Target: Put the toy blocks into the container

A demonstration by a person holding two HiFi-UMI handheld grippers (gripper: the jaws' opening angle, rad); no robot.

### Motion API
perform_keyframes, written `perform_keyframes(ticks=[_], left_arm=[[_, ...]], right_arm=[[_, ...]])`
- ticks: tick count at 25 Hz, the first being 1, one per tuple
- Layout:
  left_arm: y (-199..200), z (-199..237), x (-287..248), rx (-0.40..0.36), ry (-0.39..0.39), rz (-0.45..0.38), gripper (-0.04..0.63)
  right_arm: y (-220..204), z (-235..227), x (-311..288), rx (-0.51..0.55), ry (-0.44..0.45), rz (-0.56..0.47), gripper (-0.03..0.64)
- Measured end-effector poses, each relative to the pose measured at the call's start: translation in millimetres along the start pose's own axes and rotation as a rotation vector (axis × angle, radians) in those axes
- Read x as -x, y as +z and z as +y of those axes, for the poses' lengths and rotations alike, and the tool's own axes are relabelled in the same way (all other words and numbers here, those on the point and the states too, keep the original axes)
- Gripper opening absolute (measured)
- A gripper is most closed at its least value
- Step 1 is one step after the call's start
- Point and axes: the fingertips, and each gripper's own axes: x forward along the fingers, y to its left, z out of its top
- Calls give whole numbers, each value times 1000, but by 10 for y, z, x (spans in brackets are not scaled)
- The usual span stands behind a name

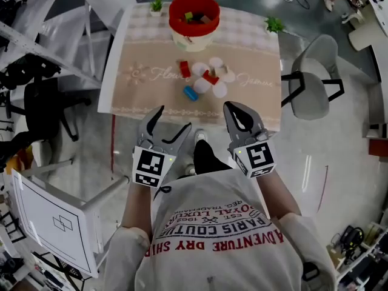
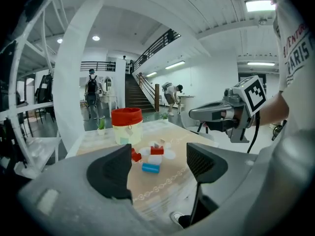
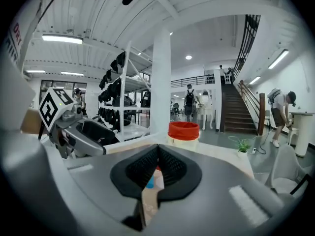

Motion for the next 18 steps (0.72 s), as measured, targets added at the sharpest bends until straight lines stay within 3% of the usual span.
perform_keyframes(ticks=[6,18], left_arm=[[-197,130,-707,-64,-97,160,357],[-1153,241,-1577,-100,-231,518,370]], right_arm=[[-121,-446,-481,-12,13,41,0],[-641,-906,-1067,-67,42,146,0]])
